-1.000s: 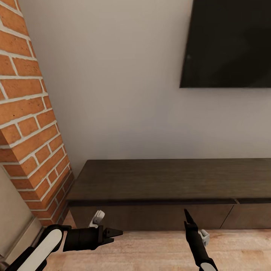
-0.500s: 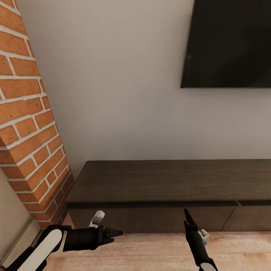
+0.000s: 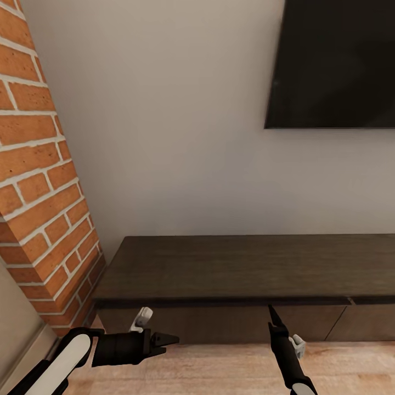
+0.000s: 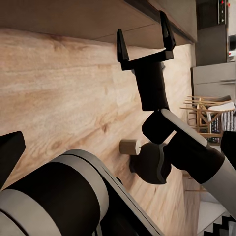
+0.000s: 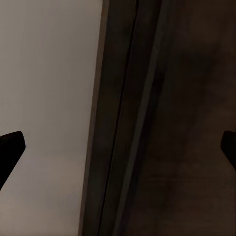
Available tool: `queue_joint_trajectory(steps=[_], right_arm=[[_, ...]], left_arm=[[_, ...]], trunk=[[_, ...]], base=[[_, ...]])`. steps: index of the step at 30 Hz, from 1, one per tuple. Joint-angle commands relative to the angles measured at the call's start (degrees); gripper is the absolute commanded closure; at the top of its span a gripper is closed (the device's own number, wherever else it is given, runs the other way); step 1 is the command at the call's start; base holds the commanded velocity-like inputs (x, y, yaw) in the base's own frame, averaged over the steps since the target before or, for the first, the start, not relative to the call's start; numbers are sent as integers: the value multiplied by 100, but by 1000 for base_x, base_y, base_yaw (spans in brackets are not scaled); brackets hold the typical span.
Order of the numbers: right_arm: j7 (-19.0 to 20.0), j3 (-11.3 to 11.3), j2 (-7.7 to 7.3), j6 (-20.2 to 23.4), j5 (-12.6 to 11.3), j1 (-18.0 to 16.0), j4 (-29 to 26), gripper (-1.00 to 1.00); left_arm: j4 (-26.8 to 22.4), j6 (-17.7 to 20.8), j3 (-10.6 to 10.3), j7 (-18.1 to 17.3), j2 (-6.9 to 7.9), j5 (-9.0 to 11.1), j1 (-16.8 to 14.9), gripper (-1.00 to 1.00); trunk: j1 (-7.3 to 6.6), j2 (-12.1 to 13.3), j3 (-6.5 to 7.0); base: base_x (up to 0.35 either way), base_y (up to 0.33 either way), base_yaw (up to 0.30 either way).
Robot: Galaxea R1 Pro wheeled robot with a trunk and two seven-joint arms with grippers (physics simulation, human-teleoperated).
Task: Place each of the two pumpkins and all three candles from the living room inside a cabinet in the living room (use any cabinet), then make sure every cabinet is closed, and position the cauldron so it is next to a table in the living room.
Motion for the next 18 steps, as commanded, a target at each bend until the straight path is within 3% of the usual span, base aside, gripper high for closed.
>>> queue_joint_trajectory(steps=[1,18], right_arm=[[18,8,-1,-17,-16,-3,5,-100],[18,7,25,-17,-7,-3,12,-100]], left_arm=[[1,3,-3,-54,4,-47,-4,-100],[1,3,-2,-54,6,-48,-4,-100]], trunk=[[-1,-2,-5],[17,-11,-160]], base=[[12,0,0],[1,0,0]])
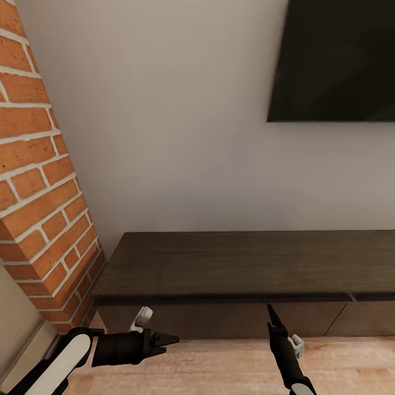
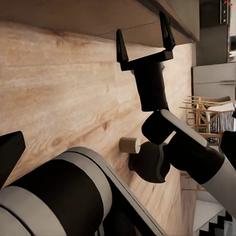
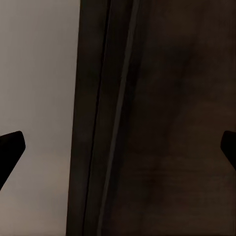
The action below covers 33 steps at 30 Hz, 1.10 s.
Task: Place each of the two pumpkins and all three candles from the living room inside a cabinet in the living room (use any cabinet), then make sure every cabinet is closed, and position the cauldron so it is next to a table in the living room.
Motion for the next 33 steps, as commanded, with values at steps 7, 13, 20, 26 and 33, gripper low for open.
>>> queue_joint_trajectory(steps=[7,13,20,26,33], right_arm=[[18,8,-1,-17,-16,-3,6,-100],[18,8,0,-17,-16,-3,6,-100],[17,0,7,-17,-24,-3,25,-100],[17,3,8,-17,-24,-3,24,-100],[12,2,2,-17,-24,-3,31,-100]], left_arm=[[1,3,-6,-58,4,-48,-4,-100],[1,3,-5,-60,4,-48,-4,-100],[3,3,-8,-62,4,-43,-4,-100],[1,3,-11,-62,4,-39,-4,-100],[1,3,-11,-62,-4,-41,-4,-100]], trunk=[[-1,-2,-5],[-1,-2,-5],[-1,-2,-5],[-1,-2,-5],[-1,-2,-5]], base=[[11,0,0],[117,0,0],[41,0,0],[96,0,0],[8,0,0]])
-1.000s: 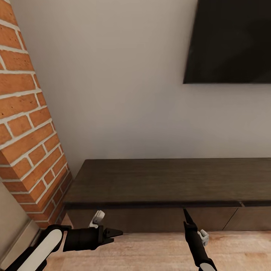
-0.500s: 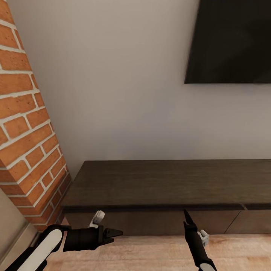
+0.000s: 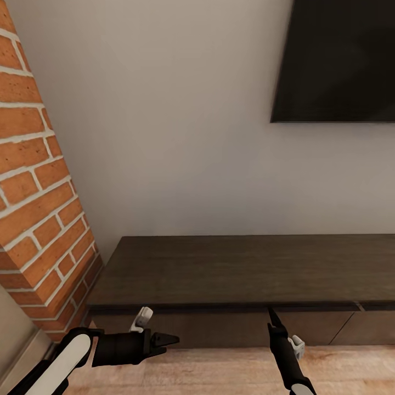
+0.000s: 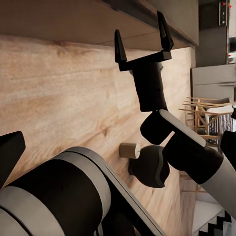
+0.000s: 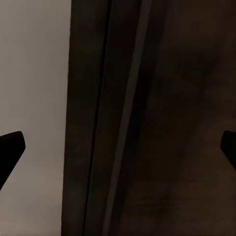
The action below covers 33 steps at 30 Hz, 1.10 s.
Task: Place each of the two pumpkins and all three candles from the living room inside a cabinet in the living room (use any cabinet), then make sure every cabinet is closed, and position the cauldron so it is next to a table in the living room.
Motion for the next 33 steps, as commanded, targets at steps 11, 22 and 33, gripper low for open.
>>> queue_joint_trajectory(steps=[11,22,33], right_arm=[[15,5,-2,-17,-9,-3,0,-100],[7,5,-3,-25,-7,-3,0,-100],[-9,7,4,-26,-7,-3,-3,-100]], left_arm=[[1,3,-5,-53,9,-47,-4,-100],[1,3,-9,-53,2,-46,-4,-100],[1,3,-5,-52,-6,-47,-4,-100]], trunk=[[-1,-2,-5],[-1,-2,-5],[-1,-2,-5]], base=[[43,0,0],[15,0,0],[14,0,0]])
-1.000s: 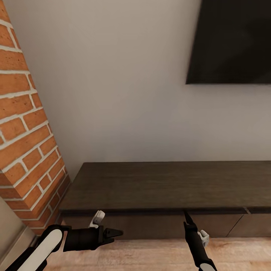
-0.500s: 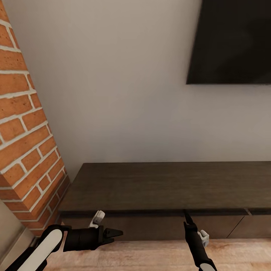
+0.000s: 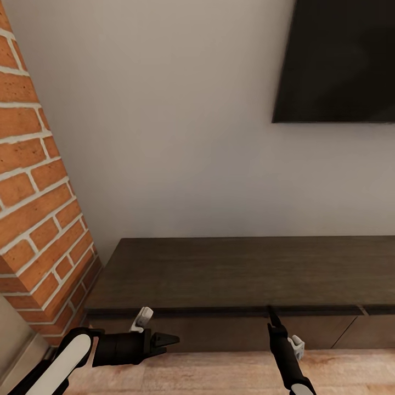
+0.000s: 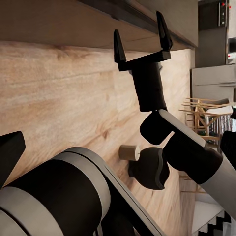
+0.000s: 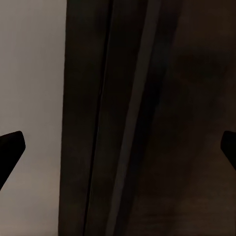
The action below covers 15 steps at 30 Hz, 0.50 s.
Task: Place each of the two pumpkins and all three candles from the living room inside a cabinet in the living room (use any cabinet), then make sure every cabinet is closed, and position the cauldron so it is next to a table in the living room.
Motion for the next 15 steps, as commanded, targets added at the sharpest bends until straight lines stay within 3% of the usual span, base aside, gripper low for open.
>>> queue_joint_trajectory(steps=[1,5,6,15], right_arm=[[17,7,0,-17,-16,-3,4,-100],[16,8,1,-32,-16,-3,4,-100],[14,9,1,-50,-16,-3,4,100],[-17,7,0,-61,-33,-3,13,100]], left_arm=[[1,3,-5,-54,3,-49,-4,-100],[1,3,-5,-55,6,-48,-4,-100],[1,3,-7,-54,5,-49,-4,-100],[1,3,-10,-55,3,-49,-4,-100]], trunk=[[-1,-2,-5],[-1,-2,-5],[-1,-2,-5],[-1,-2,-5]], base=[[0,0,0],[0,0,0],[0,0,0],[0,0,0]])
